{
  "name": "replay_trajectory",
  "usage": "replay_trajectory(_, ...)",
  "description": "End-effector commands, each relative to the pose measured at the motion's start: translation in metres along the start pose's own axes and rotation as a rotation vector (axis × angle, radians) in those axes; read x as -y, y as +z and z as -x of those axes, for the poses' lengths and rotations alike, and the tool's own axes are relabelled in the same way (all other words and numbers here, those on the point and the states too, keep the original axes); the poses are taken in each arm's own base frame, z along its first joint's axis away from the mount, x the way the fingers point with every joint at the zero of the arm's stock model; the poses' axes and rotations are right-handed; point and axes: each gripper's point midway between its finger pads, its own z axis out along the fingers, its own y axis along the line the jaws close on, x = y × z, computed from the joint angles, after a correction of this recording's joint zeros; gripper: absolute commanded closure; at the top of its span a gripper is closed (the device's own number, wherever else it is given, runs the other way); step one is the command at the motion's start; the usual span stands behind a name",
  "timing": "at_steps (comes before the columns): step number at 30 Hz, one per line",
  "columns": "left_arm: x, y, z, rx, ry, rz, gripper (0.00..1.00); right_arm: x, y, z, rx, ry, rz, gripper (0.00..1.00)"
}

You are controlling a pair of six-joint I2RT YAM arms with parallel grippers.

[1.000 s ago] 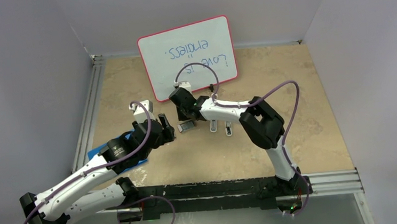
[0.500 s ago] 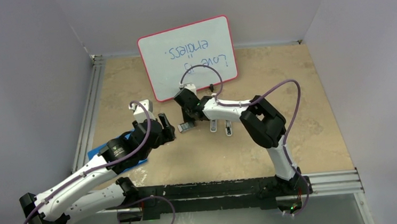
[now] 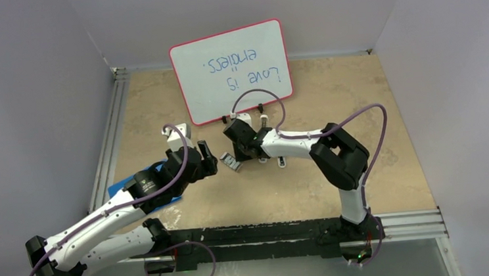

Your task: Load the staples into the stapler

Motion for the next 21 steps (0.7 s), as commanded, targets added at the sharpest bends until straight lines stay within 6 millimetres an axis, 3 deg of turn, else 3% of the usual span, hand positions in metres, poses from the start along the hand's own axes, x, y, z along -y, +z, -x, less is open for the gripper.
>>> replay_trajectory(1, 0.005, 0.001, 0.003, 0.009, 0.006, -0.025, 0.32, -0.012, -0.019, -0.011, -0.019, 0.020, 0.047, 0.76)
replay_trajectory(7, 0.001, 0.001, -0.001, -0.003, -0.010, -0.010, 0.32, -0.010, -0.037, 0.018, 0.079, 0.052, 0.003, 0.73)
replay_trajectory(12, -0.013, -0.004, 0.002, 0.017, -0.049, 0.051, 0.33, -0.023, -0.057, 0.044, 0.165, 0.055, 0.043, 0.61)
replay_trajectory(16, -0.019, -0.011, 0.010, 0.066, -0.093, 0.039, 0.33, -0.043, -0.065, 0.045, 0.169, 0.037, 0.122, 0.55)
replay_trajectory(21, -0.018, -0.017, 0.017, 0.113, -0.116, -0.008, 0.33, -0.057, -0.059, 0.040, 0.151, 0.018, 0.142, 0.62)
